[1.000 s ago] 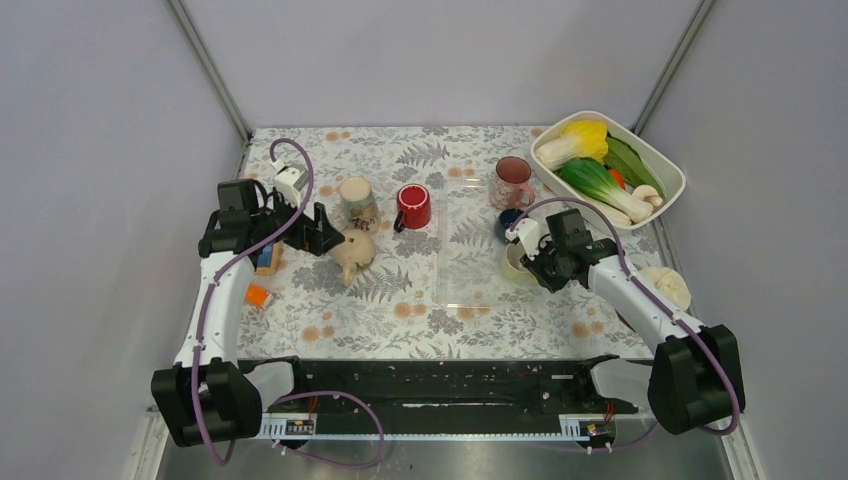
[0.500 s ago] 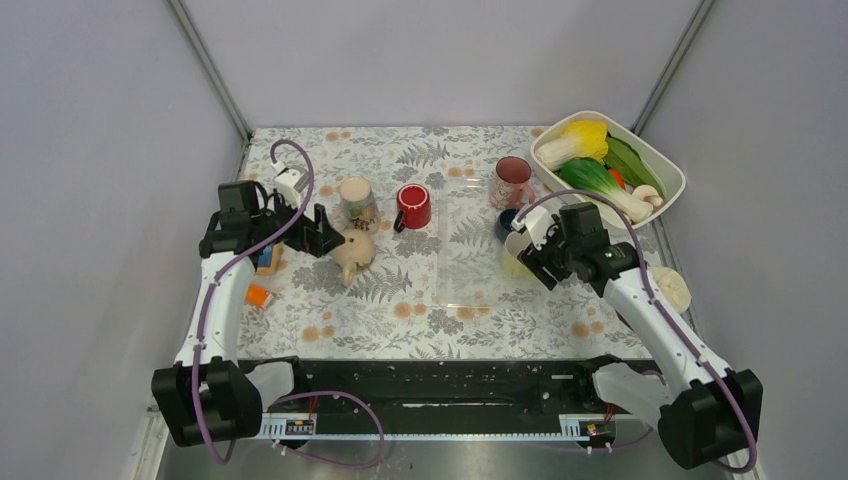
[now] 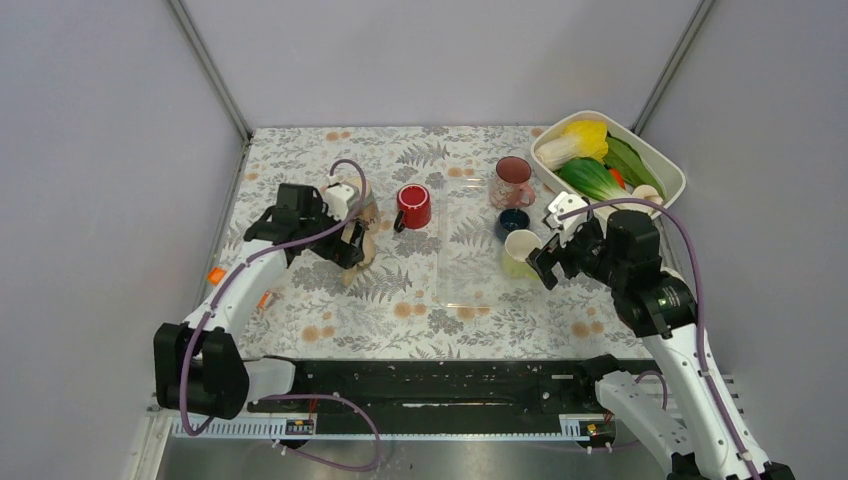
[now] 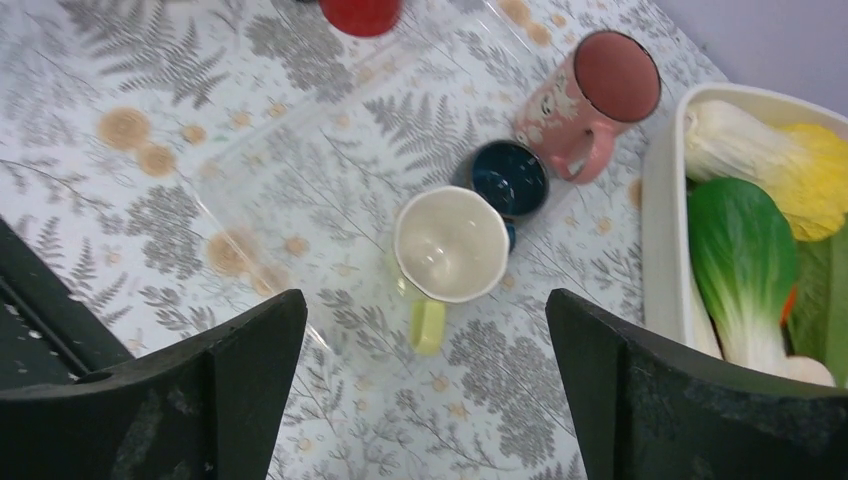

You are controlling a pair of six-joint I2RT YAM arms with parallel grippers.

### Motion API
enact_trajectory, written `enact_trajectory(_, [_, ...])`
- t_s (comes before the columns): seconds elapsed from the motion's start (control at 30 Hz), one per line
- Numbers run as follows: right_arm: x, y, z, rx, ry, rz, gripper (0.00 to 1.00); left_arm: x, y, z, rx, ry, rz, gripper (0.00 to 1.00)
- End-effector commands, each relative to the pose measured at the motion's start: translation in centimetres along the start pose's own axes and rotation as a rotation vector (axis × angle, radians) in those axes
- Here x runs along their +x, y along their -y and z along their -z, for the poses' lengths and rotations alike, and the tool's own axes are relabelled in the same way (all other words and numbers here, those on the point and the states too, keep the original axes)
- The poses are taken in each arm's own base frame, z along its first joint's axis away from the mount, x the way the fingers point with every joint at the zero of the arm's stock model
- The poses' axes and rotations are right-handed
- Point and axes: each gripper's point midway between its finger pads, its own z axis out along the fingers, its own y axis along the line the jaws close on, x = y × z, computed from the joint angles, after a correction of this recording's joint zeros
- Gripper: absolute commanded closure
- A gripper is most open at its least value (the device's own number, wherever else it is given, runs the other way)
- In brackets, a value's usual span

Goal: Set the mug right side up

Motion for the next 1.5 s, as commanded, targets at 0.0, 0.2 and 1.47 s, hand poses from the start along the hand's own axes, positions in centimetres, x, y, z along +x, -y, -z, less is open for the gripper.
enact_trajectory(0.0, [-2.9, -2.5, -0.2, -0.125, 0.137, -0.094, 0.01, 1.5, -3.4, -0.5, -0.230, -0.074, -0.036, 0.01])
enact_trajectory(0.2, [-2.0, -2.7, -1.3, -0.136, 0.143, -0.087, 0.01, 3.6, -3.6, -0.9, -0.251, -0.141, -0.026, 0.01])
enact_trajectory(1.47, [0.4, -4.5, -3.2, -0.215, 0.125, -0.105, 0.01, 4.7, -1.0, -3.1, -0.036, -0.272, 0.000, 1.00])
